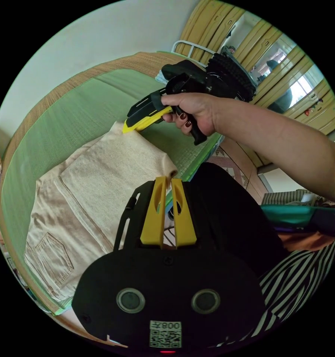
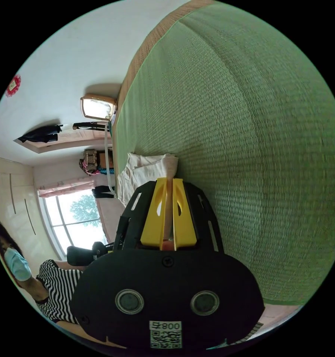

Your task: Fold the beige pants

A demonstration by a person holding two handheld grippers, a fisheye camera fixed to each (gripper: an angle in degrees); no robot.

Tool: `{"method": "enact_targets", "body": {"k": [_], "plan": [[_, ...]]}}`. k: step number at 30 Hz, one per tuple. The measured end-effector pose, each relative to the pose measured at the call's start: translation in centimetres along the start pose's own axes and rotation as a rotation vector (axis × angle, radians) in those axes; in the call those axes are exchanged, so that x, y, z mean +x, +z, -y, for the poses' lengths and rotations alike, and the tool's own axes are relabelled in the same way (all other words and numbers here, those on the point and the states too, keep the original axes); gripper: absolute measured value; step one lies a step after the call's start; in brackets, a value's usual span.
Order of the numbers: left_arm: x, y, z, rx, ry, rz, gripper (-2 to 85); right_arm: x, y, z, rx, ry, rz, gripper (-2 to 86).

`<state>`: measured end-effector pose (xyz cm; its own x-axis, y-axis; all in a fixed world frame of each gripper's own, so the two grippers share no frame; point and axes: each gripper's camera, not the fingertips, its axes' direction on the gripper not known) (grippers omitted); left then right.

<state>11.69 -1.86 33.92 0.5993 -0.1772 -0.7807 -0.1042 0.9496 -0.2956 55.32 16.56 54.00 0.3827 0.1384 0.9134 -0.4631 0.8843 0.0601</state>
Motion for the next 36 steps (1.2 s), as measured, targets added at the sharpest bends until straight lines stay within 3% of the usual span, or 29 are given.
{"method": "enact_targets", "body": {"k": [9,20,36], "plan": [[-1.9,-10.2,-5.0,0.093,0.012,-0.043,2.2,-1.4,0.9,-2.5,0.108,0.018,0.048,2.2],[-10.9,-28.3,-17.1,0.34,-0.194,-0.174,2.3,-11.5,9.6,-3.0,0.16,-0.1,0.146,2.3],[-28.6,-46.7,-39.3,0.572,-0.669,-0.326,2.3,-24.1,42.8,2.4,-0.017,-0.202,0.012,2.3]]}}
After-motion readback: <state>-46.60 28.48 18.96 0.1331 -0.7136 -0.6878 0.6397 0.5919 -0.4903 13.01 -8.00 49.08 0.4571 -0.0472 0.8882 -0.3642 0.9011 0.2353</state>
